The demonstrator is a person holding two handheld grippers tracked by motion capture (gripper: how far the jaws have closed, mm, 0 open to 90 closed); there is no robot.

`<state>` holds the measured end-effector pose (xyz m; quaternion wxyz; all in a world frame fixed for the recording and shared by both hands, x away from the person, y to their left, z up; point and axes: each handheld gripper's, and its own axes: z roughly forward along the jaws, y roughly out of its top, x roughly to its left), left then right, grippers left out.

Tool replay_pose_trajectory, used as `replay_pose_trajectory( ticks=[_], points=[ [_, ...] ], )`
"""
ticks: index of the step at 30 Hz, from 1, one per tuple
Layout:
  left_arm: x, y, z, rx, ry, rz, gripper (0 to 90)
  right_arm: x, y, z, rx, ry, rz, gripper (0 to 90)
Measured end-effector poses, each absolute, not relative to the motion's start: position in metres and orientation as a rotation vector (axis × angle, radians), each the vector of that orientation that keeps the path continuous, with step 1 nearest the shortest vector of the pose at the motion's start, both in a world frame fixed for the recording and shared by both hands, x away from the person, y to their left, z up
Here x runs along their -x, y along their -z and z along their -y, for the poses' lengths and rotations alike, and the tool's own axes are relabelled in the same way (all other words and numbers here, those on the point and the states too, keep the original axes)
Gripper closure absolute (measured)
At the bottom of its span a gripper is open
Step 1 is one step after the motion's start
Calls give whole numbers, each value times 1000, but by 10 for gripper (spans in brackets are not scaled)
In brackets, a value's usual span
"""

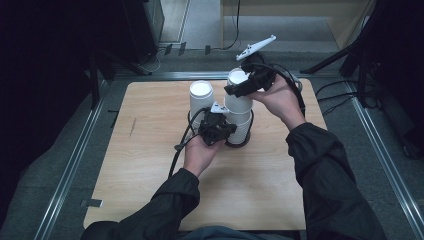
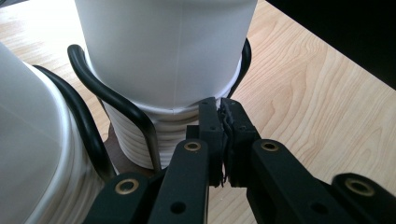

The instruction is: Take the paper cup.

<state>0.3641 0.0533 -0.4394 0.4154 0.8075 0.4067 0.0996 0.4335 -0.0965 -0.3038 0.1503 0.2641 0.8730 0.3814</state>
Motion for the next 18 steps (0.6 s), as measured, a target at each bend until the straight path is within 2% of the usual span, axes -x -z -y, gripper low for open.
replay_pose_trajectory(
  ticks=[13, 18],
  points=[
    [-364, 440, -54, -2039, -232, -1015, 852, -415, 247, 110, -720, -1132, -2481, 247],
    [-363, 439, -54, -2045, -222, -1009, 828, -405, 237, 118, -724, -1106, -2502, 246]
  ],
)
